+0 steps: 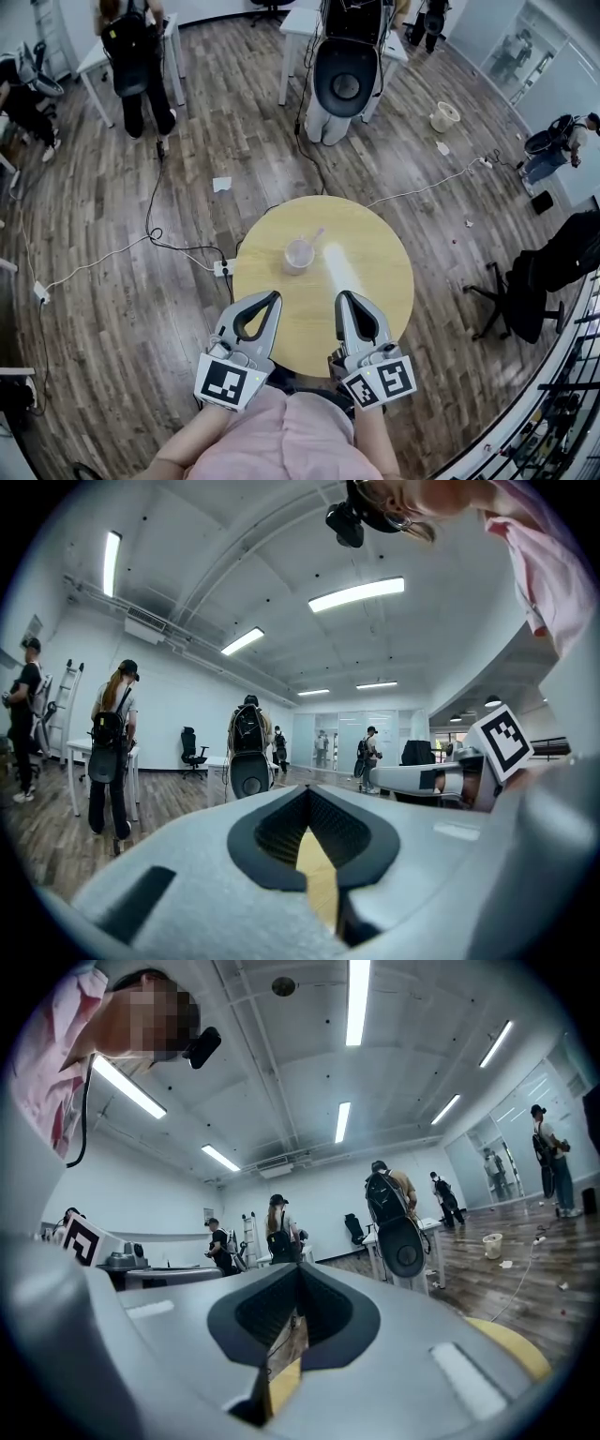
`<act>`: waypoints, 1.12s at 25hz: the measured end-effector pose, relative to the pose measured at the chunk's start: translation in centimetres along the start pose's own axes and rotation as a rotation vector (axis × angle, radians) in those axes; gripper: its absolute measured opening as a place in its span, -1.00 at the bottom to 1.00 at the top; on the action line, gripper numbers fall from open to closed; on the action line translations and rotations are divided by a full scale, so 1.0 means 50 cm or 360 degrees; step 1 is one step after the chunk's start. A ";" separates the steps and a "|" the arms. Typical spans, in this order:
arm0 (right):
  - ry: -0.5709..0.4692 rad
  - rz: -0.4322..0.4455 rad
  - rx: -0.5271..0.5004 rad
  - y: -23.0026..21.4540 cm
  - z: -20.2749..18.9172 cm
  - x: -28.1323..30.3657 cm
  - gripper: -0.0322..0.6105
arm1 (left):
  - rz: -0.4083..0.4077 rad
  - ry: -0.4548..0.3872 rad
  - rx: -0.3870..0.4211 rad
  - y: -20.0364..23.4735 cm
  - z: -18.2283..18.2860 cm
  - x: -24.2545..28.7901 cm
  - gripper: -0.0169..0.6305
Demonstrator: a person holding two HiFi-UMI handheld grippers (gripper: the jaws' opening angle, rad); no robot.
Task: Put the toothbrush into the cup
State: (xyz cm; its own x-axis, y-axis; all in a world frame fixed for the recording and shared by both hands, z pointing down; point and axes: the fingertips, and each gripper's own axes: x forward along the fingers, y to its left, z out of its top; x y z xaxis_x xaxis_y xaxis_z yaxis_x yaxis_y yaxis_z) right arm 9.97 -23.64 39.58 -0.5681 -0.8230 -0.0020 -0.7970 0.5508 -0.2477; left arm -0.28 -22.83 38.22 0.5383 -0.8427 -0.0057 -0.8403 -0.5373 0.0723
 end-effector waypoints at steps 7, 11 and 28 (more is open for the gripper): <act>0.0064 -0.0011 -0.0027 0.022 -0.029 -0.026 -0.87 | -0.0012 0.0006 -0.0002 -0.003 -0.003 -0.030 -0.96; 0.0096 0.0000 -0.0026 0.032 -0.046 -0.043 -0.87 | -0.0088 -0.0018 0.0022 -0.026 -0.003 -0.047 -0.96; 0.0127 -0.0029 -0.0082 0.050 -0.059 -0.077 -0.87 | -0.0059 -0.0010 0.0000 -0.030 -0.006 -0.063 -0.96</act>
State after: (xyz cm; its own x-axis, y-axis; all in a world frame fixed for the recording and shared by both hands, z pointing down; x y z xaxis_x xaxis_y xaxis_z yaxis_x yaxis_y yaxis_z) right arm 9.56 -18.69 41.83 -0.5660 -0.8205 0.0796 -0.8159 0.5438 -0.1967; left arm -0.70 -19.39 38.44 0.5685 -0.8226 -0.0148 -0.8199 -0.5680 0.0719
